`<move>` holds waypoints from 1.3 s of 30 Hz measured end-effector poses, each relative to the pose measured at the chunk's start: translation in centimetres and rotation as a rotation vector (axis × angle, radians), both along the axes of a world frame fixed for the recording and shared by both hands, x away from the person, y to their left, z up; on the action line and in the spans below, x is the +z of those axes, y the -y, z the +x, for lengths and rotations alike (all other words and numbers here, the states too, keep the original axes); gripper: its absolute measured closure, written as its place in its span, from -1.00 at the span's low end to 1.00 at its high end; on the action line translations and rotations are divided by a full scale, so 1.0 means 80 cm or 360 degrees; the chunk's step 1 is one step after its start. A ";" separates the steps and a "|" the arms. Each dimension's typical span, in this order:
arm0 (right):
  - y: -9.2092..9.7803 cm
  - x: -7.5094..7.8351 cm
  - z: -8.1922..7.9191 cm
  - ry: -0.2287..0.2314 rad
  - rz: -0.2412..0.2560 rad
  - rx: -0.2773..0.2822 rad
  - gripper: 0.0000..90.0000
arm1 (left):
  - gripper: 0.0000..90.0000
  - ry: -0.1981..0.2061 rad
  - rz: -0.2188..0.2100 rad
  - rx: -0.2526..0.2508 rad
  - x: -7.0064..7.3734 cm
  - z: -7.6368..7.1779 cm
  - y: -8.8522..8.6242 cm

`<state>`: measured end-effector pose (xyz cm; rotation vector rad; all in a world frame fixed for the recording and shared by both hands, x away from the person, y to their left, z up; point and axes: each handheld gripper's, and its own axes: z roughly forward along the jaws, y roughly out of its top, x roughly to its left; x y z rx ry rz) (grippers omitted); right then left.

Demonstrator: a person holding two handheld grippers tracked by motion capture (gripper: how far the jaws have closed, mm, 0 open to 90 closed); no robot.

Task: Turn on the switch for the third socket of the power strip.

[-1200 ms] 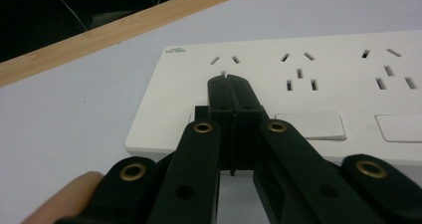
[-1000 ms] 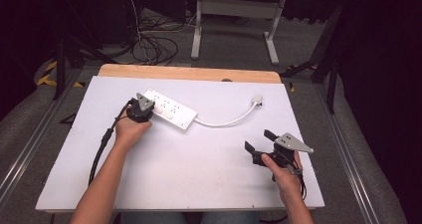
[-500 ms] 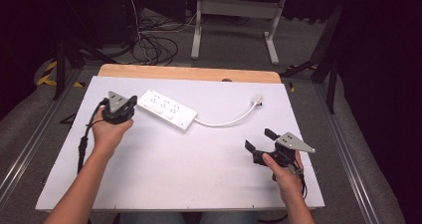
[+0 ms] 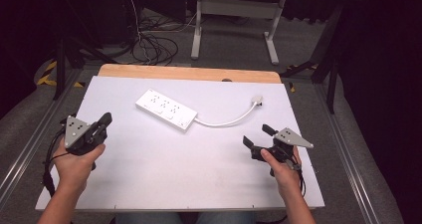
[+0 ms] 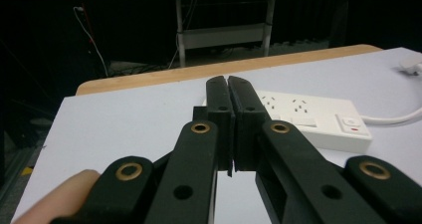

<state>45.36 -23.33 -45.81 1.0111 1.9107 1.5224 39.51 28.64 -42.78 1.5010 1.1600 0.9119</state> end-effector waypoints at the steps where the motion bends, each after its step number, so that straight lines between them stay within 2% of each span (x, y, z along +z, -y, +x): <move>1: 0.001 0.000 0.000 0.0005 0.0004 -0.0003 -0.76 | 0.97 -0.0003 -0.0005 -0.0008 -0.001 -0.005 0.004; 3: 0.003 0.001 -0.001 0.0004 0.0014 -0.0008 -0.76 | 0.96 0.0001 0.0045 -0.0019 -0.002 -0.013 0.011; 6: 0.003 0.001 -0.002 0.0001 0.0010 -0.0008 -0.76 | 0.96 0.0013 0.0054 -0.0038 -0.002 -0.014 0.017; 11: 0.000 -0.001 -0.002 -0.0007 -0.0014 0.0007 -0.76 | 0.93 0.0007 0.0086 -0.0051 -0.004 -0.010 0.015; 19: 0.001 -0.001 -0.004 -0.0010 -0.0018 0.0001 -0.76 | 0.84 0.0010 0.0077 -0.0065 -0.004 -0.009 0.016; 30: 0.002 -0.002 -0.003 -0.0013 -0.0014 -0.0005 -0.76 | 0.68 0.0016 0.0056 -0.0038 -0.003 -0.010 0.013; 33: 0.001 -0.002 -0.004 -0.0015 -0.0016 -0.0005 -0.76 | 0.58 0.0007 0.0061 -0.0061 -0.004 -0.008 0.017; 39: 0.001 -0.002 -0.004 -0.0016 -0.0017 -0.0007 -0.76 | 0.57 0.0022 0.0051 -0.0071 -0.002 -0.009 0.018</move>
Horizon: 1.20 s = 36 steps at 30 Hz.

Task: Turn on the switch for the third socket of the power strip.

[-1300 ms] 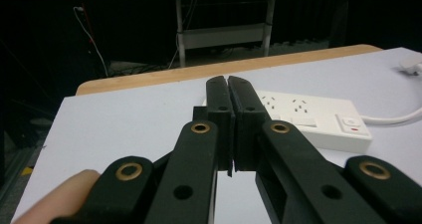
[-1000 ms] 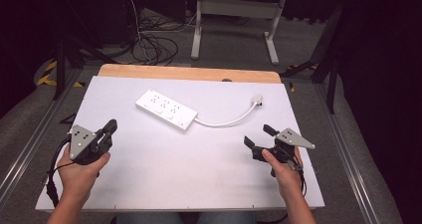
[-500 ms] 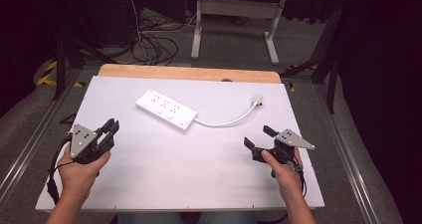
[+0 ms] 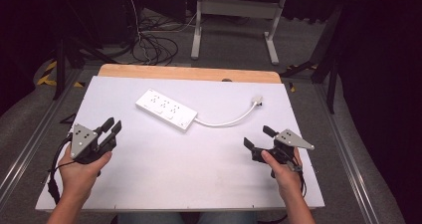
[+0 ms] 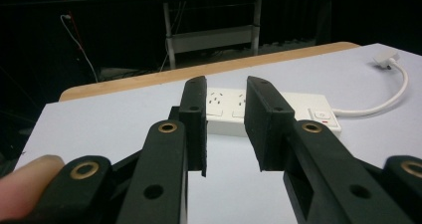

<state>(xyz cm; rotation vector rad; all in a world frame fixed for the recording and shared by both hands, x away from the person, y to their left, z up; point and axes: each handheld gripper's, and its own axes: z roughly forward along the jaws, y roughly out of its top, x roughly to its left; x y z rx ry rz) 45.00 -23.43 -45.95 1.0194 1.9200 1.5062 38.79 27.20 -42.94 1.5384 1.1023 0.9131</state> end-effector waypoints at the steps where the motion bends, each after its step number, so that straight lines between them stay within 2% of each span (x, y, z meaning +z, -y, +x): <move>1: 0.000 0.000 0.000 -0.0001 0.0001 -0.0001 -0.76 | 0.57 -0.0008 -0.0018 0.0003 -0.001 0.000 0.000; 5: 0.000 -0.001 0.000 -0.0005 0.0000 -0.0001 -0.76 | 0.56 0.0001 -0.0047 0.0008 0.003 -0.003 0.002; 7: 0.000 0.000 -0.001 0.0001 0.0002 -0.0001 -0.76 | 0.54 0.0020 -0.0032 0.0015 0.006 -0.010 0.003; 10: 0.002 0.000 -0.001 0.0002 0.0008 -0.0009 -0.76 | 0.51 0.0016 -0.0015 0.0005 0.004 -0.024 0.005; 12: 0.003 0.001 -0.001 0.0003 0.0012 -0.0009 -0.76 | 0.49 0.0020 -0.0023 0.0002 0.005 -0.027 0.005; 17: 0.002 0.002 -0.001 0.0011 0.0013 -0.0002 -0.76 | 0.47 0.0036 -0.0009 0.0002 0.007 -0.028 0.005; 27: 0.002 0.001 -0.001 0.0008 0.0009 -0.0004 -0.76 | 0.34 0.0028 -0.0035 0.0084 0.006 -0.024 -0.009; 36: 0.002 0.001 -0.001 0.0005 0.0007 -0.0003 -0.76 | 0.22 0.0012 -0.0004 0.0128 0.002 -0.022 -0.012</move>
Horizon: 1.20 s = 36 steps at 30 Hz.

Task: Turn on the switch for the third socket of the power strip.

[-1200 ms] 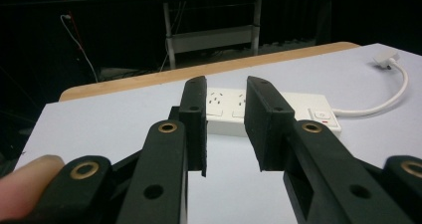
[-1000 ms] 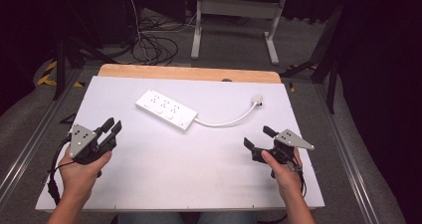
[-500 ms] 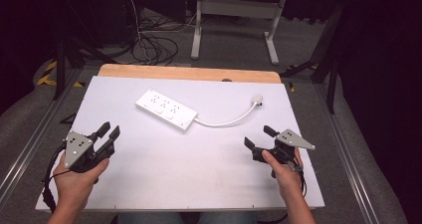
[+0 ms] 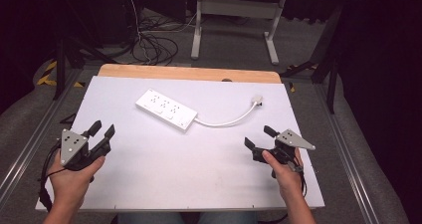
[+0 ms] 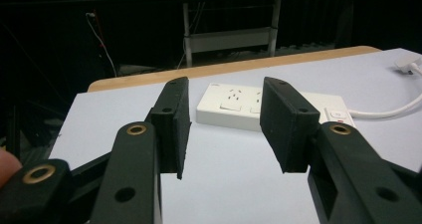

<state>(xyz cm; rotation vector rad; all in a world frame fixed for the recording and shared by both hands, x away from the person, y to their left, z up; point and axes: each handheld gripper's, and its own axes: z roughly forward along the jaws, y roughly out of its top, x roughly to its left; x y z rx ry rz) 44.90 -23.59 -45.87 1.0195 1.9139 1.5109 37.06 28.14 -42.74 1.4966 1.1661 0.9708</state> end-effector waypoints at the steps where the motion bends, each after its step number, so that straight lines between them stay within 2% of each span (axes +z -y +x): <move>1: 0.000 0.000 0.000 0.0000 0.0001 0.0001 -0.76 | 0.22 0.0000 0.0005 0.0003 0.000 0.000 0.000; 18: 0.003 0.001 -0.003 -0.0001 0.0008 -0.0014 -0.76 | 0.06 -0.0039 0.0012 0.0012 -0.001 0.004 0.003; 25: 0.004 0.001 -0.003 -0.0001 0.0009 -0.0016 -0.76 | 0.05 -0.0030 0.0004 0.0018 -0.001 0.005 0.002; 29: 0.004 0.001 -0.003 0.0000 0.0009 -0.0017 -0.76 | -0.10 -0.0026 -0.0019 0.0010 0.000 0.006 0.002; 36: 0.005 0.001 -0.003 0.0001 0.0012 -0.0018 -0.77 | -0.37 -0.0034 -0.0013 0.0011 -0.001 0.006 0.002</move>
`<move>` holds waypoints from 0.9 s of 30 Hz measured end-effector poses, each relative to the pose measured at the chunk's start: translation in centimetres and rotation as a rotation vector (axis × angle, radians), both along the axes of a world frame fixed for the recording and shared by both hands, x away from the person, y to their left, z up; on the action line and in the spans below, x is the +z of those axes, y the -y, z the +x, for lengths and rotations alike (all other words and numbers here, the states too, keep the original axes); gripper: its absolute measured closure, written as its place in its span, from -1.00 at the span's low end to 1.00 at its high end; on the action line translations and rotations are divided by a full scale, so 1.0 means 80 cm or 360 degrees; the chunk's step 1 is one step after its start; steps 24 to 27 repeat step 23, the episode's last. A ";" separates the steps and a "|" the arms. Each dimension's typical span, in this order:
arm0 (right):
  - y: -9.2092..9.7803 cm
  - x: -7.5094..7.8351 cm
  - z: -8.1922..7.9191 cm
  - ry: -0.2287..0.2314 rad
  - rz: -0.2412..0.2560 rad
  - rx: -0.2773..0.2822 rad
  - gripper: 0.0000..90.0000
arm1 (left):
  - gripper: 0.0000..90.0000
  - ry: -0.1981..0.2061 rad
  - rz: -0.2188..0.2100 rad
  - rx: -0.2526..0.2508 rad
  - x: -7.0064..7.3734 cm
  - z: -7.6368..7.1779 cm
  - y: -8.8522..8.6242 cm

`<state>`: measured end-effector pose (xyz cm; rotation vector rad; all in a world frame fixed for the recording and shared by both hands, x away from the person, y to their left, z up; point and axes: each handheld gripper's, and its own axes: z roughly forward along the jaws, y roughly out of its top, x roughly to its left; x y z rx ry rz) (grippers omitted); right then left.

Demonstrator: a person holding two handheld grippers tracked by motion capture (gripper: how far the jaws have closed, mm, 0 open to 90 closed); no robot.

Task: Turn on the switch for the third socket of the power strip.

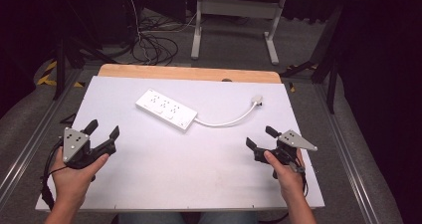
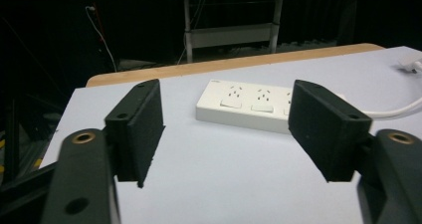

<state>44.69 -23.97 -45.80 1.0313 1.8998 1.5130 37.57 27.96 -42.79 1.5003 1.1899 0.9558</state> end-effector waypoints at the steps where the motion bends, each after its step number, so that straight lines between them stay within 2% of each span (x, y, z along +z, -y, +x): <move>1: 0.000 0.000 0.000 -0.0001 0.0001 -0.0001 -0.77 | -0.43 0.0000 -0.0005 0.0003 0.000 0.000 0.000; 9: -0.001 0.000 0.000 0.0005 -0.0008 0.0012 -0.93 | -0.82 -0.0017 -0.0022 0.0027 -0.002 0.002 -0.002; 27: -0.001 -0.001 0.000 0.0002 -0.0004 0.0021 -0.93 | -0.93 -0.0008 -0.0015 -0.0005 -0.005 0.001 -0.001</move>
